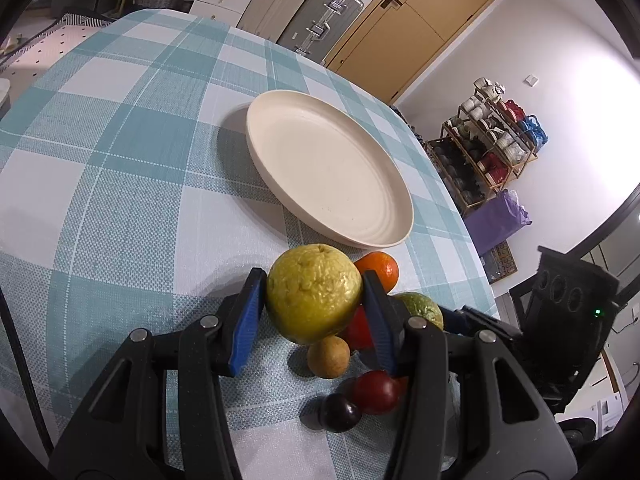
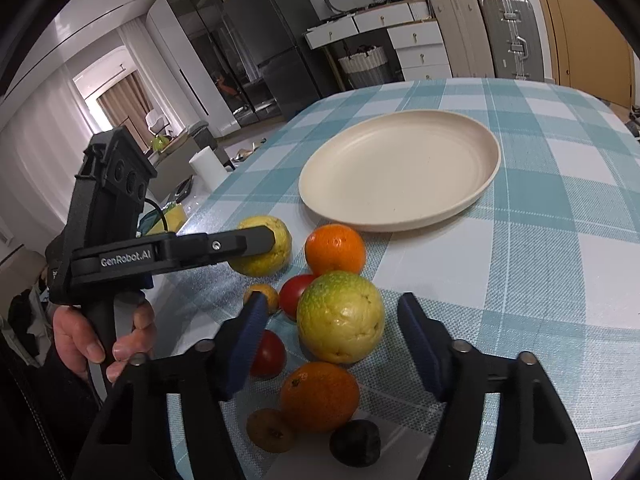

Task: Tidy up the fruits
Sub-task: 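Lift the yellow citrus with the left gripper while the right grips the green citrus, then lower both citruses onto the cream plate and open both grippers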

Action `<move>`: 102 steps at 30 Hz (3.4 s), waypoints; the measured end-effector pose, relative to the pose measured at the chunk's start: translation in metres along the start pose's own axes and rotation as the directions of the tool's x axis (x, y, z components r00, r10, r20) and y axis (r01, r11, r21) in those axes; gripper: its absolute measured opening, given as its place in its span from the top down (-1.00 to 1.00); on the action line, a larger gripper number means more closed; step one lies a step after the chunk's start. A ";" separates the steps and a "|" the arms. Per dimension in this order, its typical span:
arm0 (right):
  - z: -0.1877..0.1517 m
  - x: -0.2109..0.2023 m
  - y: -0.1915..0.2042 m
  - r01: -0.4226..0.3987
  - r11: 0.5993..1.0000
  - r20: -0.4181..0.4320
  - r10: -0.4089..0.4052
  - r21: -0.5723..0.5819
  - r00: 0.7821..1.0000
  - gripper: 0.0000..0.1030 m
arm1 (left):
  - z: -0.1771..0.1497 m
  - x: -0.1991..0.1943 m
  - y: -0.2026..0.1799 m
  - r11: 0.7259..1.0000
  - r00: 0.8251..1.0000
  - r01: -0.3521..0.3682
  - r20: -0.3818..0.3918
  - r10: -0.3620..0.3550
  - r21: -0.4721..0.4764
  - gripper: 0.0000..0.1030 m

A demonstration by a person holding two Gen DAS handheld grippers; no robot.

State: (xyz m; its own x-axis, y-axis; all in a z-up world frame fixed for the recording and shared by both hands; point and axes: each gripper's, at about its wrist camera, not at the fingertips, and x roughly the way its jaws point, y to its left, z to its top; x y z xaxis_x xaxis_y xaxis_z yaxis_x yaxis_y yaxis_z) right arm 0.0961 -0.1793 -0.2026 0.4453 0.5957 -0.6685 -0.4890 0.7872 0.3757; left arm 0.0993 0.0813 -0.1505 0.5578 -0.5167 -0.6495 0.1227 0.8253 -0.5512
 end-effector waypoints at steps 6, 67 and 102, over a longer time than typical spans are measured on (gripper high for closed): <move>-0.001 0.006 -0.011 -0.023 0.998 -0.024 0.024 0.054 0.999 0.07 | 0.003 -0.005 -0.001 1.000 1.000 -0.006 0.009 0.006 0.004 0.11; 0.160 0.083 -0.096 0.070 0.997 0.046 -0.069 -0.019 0.997 0.08 | 0.184 0.137 -0.013 0.999 0.993 -0.012 -0.116 0.015 0.030 0.11; 0.115 -0.039 -0.064 0.161 0.987 0.313 -0.161 0.027 0.936 -0.99 | 0.116 0.008 -0.079 0.920 0.930 -0.350 0.187 0.317 0.177 -0.62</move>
State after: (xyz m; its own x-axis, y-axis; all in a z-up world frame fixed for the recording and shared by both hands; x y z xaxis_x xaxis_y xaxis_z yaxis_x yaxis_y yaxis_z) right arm 0.1964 -0.2347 -0.1274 0.7307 0.4805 -0.4850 -0.3907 0.8769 0.2801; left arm 0.1886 0.0383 -0.0513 0.7107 -0.1760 -0.6811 0.0633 0.9803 -0.1872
